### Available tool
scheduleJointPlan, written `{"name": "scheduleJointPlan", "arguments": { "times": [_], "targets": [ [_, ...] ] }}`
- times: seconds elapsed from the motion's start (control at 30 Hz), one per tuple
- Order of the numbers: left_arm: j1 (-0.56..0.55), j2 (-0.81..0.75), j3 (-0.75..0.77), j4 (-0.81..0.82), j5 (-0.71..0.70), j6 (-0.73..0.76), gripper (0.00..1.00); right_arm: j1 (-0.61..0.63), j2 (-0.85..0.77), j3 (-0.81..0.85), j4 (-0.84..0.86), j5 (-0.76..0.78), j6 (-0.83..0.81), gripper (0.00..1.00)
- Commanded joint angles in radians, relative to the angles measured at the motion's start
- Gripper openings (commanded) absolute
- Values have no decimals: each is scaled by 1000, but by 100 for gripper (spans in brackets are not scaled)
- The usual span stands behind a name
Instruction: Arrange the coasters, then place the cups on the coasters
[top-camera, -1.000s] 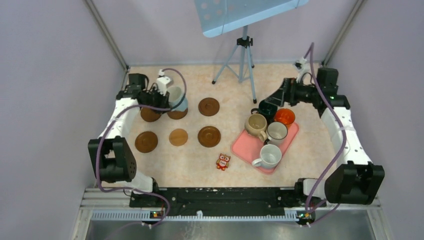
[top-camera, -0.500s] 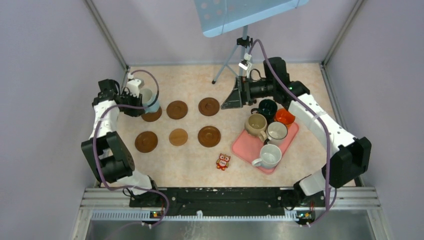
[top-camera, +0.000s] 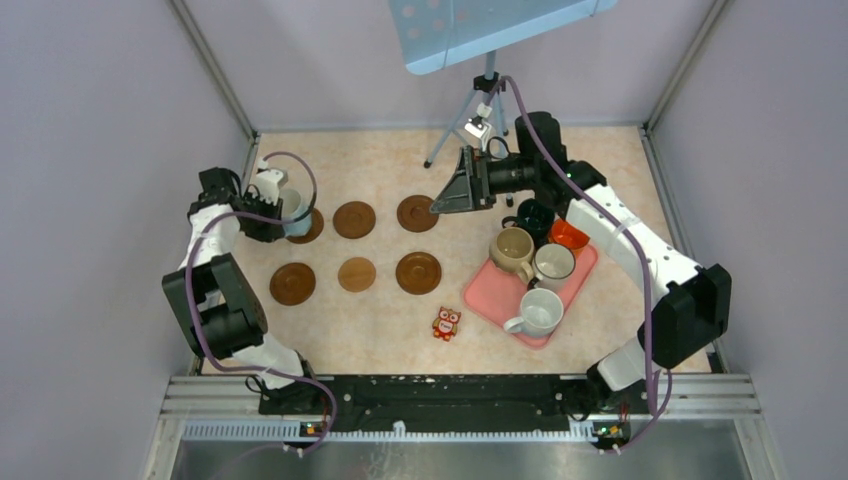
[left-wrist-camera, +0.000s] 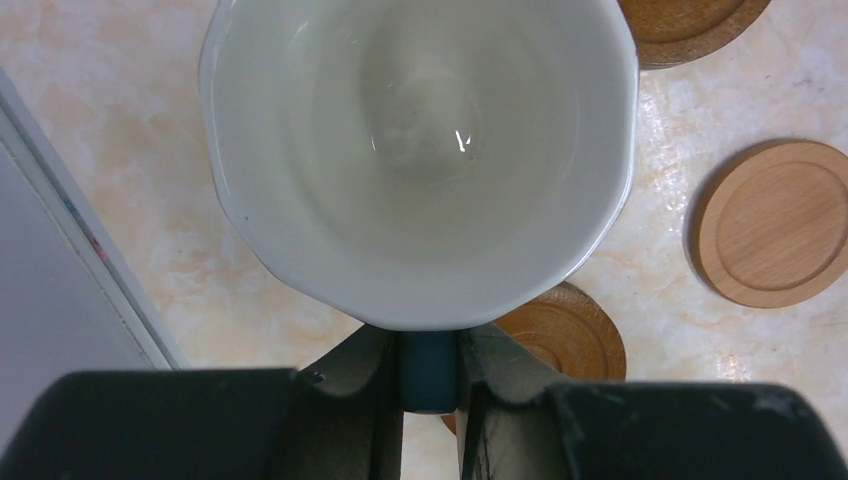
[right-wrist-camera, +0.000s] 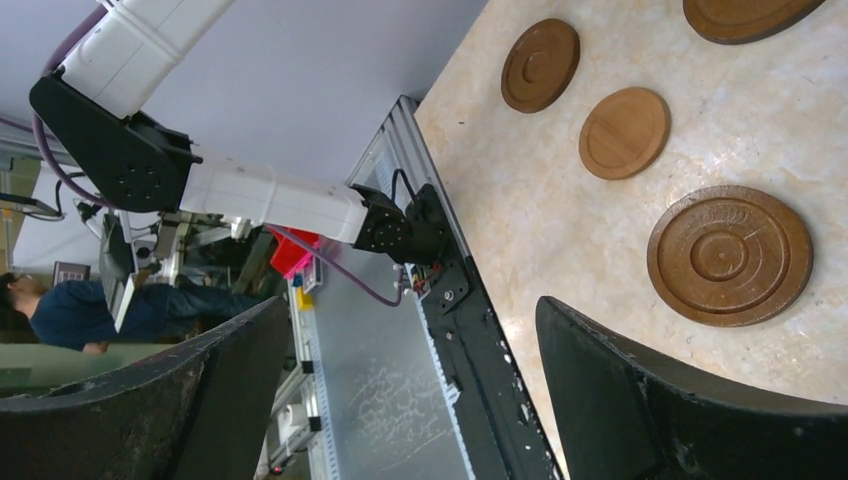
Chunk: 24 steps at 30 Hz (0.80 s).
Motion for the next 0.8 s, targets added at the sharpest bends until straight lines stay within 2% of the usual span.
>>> {"name": "scheduleJointPlan", "arguments": {
  "times": [0.0, 0.77],
  "targets": [
    [12, -6, 19, 87, 23, 26, 0, 8, -26, 7, 14, 8, -17, 92],
    [11, 71, 56, 123, 60, 22, 0, 8, -12, -17, 11, 2, -25, 93]
  ]
}}
